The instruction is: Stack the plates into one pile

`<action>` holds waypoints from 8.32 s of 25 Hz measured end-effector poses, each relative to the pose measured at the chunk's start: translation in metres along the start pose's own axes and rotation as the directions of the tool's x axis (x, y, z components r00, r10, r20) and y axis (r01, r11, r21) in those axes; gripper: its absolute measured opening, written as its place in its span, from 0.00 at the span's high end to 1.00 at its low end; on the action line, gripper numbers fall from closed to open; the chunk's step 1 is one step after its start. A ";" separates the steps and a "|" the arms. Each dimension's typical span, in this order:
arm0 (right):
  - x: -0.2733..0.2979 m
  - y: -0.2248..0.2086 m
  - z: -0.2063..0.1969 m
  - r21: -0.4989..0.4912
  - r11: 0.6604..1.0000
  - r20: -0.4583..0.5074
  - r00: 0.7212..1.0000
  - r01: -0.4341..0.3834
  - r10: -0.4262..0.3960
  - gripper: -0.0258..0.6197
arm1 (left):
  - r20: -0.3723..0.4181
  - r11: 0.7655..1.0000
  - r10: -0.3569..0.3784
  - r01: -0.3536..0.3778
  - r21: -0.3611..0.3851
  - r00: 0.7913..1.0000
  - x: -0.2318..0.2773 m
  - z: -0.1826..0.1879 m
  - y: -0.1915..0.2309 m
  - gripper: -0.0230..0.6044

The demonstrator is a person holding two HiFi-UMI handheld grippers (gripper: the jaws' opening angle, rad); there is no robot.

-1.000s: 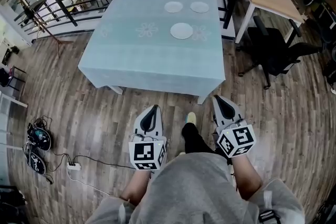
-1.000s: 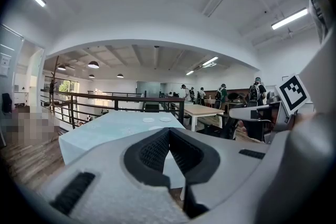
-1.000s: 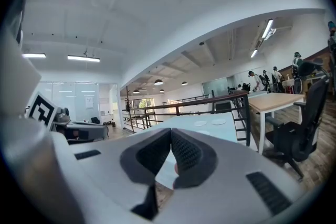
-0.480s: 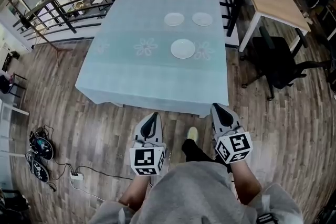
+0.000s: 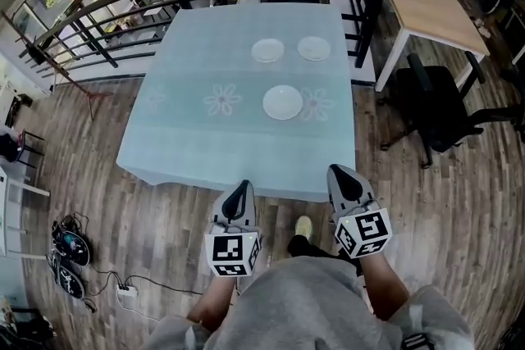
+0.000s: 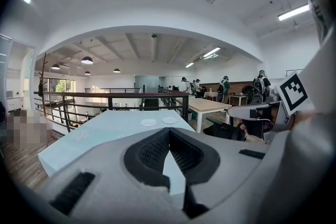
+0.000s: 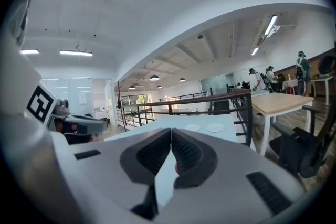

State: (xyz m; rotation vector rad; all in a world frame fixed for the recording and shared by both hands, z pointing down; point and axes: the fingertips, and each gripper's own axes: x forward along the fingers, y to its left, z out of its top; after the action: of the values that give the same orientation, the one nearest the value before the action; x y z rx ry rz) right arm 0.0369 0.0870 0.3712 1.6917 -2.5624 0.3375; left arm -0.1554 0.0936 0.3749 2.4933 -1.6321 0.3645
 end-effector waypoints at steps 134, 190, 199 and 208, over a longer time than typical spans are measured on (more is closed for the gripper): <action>0.270 -0.123 -0.078 0.056 0.913 -0.353 0.863 0.405 -0.361 0.92 | -0.519 0.582 -0.344 0.611 0.536 0.783 0.623 -0.118 0.158 0.86; 0.030 -0.189 -0.042 0.021 0.977 -0.099 0.973 0.213 -0.210 0.92 | -0.471 0.652 -0.076 0.401 0.643 0.879 0.380 -0.096 -0.010 0.91; 0.015 -0.197 -0.052 0.010 0.972 -0.126 0.965 0.234 -0.231 0.92 | -0.538 0.669 -0.088 0.450 0.592 0.838 0.380 -0.133 -0.023 0.91; 0.012 -0.195 -0.059 -0.002 0.972 -0.156 0.960 0.235 -0.233 0.92 | -0.583 0.671 -0.103 0.489 0.557 0.806 0.378 -0.157 -0.028 0.91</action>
State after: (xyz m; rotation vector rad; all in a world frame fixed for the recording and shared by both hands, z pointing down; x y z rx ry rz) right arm 0.2062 0.0153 0.4602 1.8679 -2.2277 0.4566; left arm -0.0045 -0.1897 0.6306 2.6910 -0.9020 1.6949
